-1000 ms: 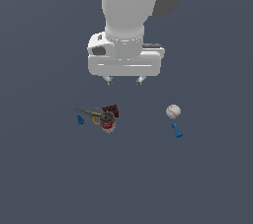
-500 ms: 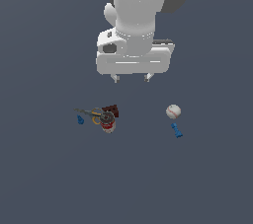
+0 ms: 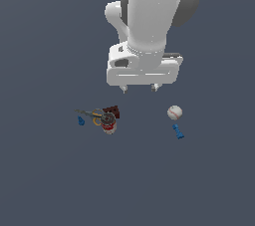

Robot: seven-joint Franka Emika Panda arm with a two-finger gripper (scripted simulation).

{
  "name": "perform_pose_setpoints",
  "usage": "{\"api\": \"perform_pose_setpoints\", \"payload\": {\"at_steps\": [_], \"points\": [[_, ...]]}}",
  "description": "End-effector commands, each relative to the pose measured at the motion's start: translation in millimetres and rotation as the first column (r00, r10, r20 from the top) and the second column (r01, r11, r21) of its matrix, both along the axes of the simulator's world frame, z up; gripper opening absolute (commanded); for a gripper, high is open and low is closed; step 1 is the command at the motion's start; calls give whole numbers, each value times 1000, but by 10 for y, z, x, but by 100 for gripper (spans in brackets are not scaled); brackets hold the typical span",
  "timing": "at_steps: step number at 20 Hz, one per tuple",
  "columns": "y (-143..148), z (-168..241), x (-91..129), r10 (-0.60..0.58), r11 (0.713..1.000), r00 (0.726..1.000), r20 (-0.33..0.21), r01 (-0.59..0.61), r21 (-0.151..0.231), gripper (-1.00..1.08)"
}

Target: Pick up a designated object from a clutter of objects.

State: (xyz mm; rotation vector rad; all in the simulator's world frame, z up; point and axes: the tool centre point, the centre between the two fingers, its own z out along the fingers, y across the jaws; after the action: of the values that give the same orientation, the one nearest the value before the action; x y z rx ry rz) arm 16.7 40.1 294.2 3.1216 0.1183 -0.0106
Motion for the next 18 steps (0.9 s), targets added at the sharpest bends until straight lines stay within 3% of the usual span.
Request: {"api": "perform_pose_setpoints", "payload": {"at_steps": [1, 10, 18], "points": [[126, -141, 65, 10, 1000, 1000, 0, -10, -3, 100], [850, -943, 302, 65, 998, 998, 4, -65, -10, 100], [1556, -1728, 310, 115, 993, 993, 7, -115, 1, 100]]}}
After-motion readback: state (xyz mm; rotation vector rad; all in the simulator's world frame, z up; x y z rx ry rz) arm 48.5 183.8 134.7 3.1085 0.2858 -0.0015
